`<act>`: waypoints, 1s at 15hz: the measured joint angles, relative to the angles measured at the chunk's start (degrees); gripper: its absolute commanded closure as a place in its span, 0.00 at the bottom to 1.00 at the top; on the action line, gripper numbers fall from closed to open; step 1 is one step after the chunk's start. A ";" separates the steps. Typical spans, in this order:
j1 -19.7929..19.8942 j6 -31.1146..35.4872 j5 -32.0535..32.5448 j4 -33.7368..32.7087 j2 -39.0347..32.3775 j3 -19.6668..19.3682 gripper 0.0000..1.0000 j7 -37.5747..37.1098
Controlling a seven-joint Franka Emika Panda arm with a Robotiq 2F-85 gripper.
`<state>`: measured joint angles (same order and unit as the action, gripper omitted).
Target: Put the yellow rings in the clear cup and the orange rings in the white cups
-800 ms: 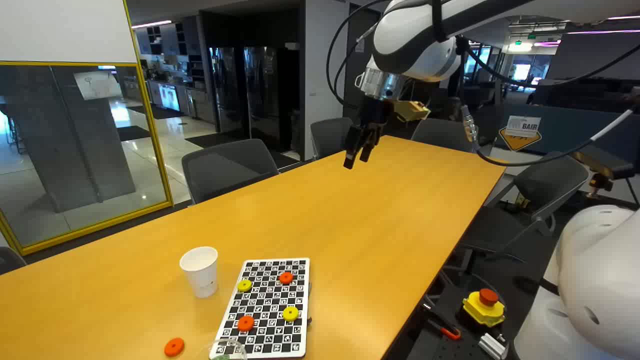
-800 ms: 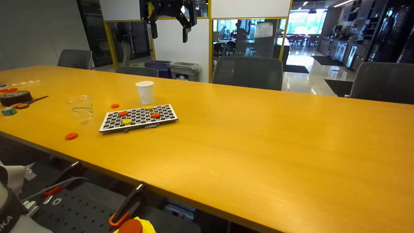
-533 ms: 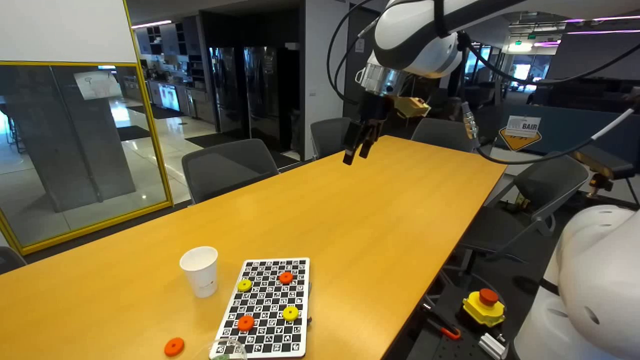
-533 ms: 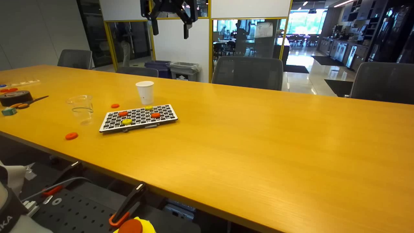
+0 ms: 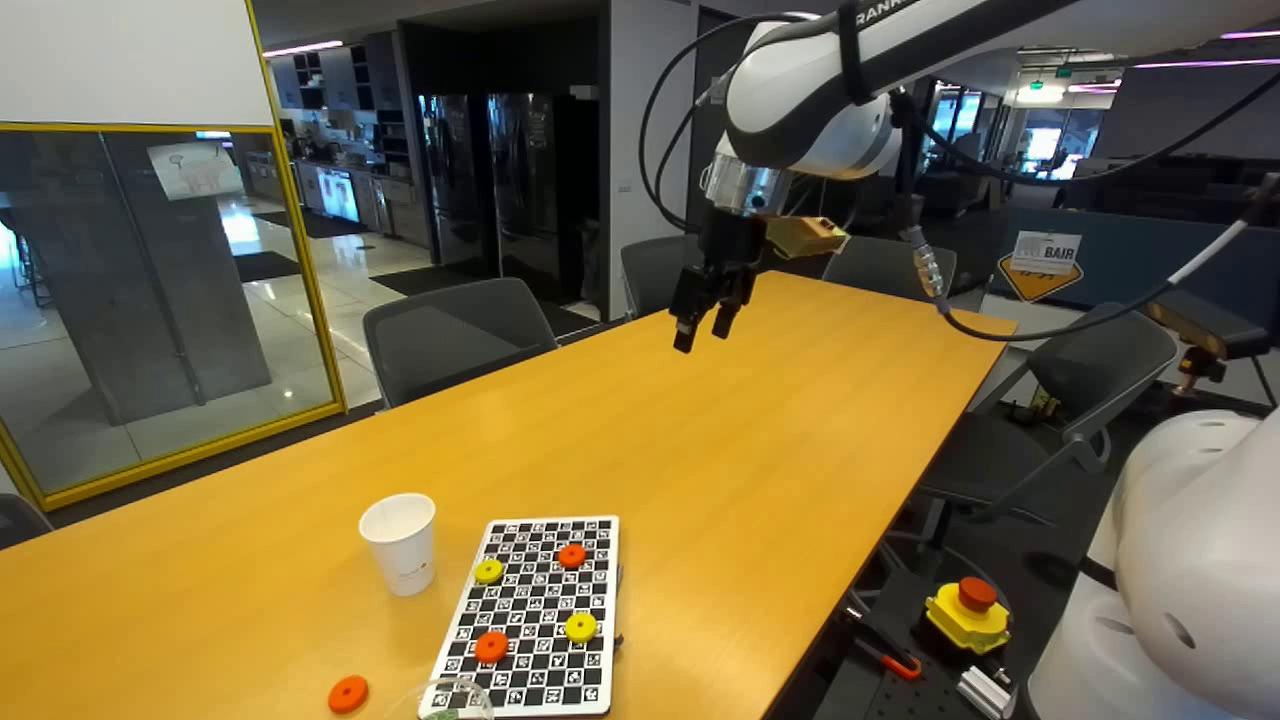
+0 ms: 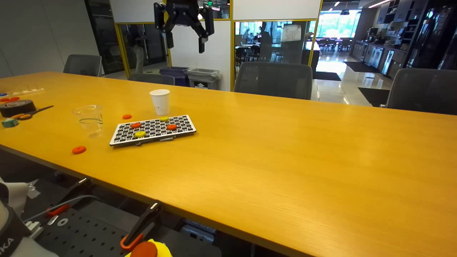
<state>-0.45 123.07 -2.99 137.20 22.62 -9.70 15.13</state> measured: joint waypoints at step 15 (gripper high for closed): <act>-2.83 6.80 16.42 -10.50 -33.30 15.86 0.00 -51.43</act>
<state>-3.28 129.87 13.43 126.70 -10.68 6.16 -36.29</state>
